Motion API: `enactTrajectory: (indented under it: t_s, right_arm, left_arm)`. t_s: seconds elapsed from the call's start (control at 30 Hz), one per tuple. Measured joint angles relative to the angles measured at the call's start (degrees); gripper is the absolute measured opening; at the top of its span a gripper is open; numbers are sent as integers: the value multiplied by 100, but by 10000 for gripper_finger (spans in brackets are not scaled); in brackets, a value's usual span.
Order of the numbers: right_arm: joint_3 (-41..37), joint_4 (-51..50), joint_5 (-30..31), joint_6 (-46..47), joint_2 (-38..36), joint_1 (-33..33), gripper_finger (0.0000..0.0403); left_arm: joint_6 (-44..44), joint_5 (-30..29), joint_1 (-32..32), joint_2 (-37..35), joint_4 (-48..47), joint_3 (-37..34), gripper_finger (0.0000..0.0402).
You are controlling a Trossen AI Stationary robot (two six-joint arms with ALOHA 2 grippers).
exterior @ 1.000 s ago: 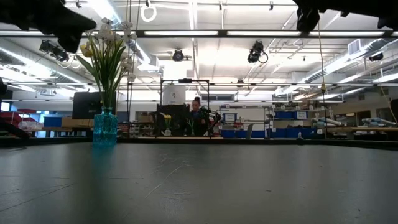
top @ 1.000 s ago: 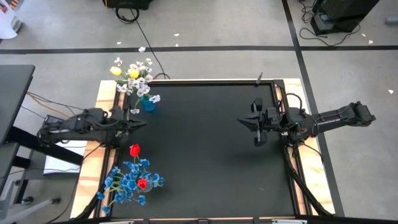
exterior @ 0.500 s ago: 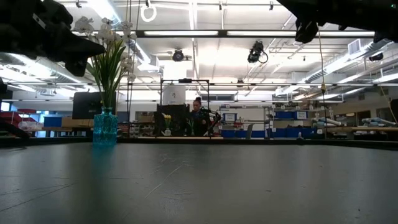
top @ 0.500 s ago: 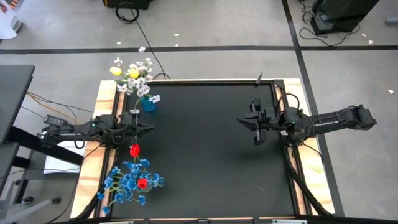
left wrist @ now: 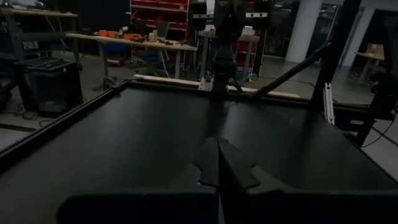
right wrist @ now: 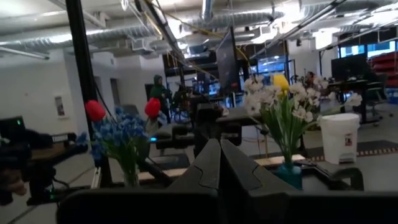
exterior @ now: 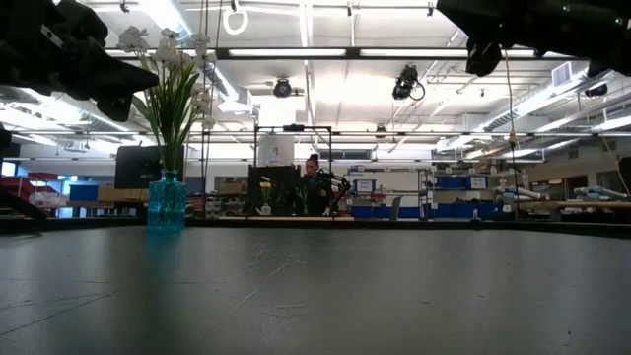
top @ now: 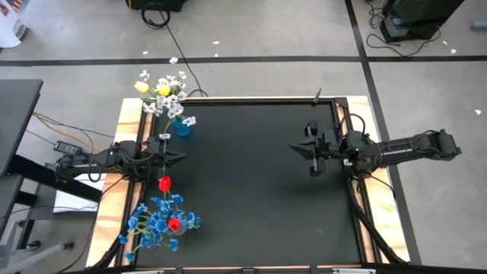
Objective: Sort flowers into vase by color
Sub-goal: Return to Home Position
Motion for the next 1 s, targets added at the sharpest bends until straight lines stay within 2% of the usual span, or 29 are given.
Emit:
enactTrajectory:
  t_s: [0.23,0.4,0.73,1.0]
  right_arm:
    - [-369,575,81,145,211,-34,11]
    - [-382,467,-2,52,-122,-144,11]
    - [-382,-1158,-111,26,-1280,-577,11]
    - [-388,-2351,-281,-4,-2100,-800,11]
  left_arm:
    - [-13,22,0,2,-265,0,0]
    - [-72,63,0,0,-267,0,0]
    - [-260,251,0,0,-314,0,1]
    - [29,174,0,2,-59,0,1]
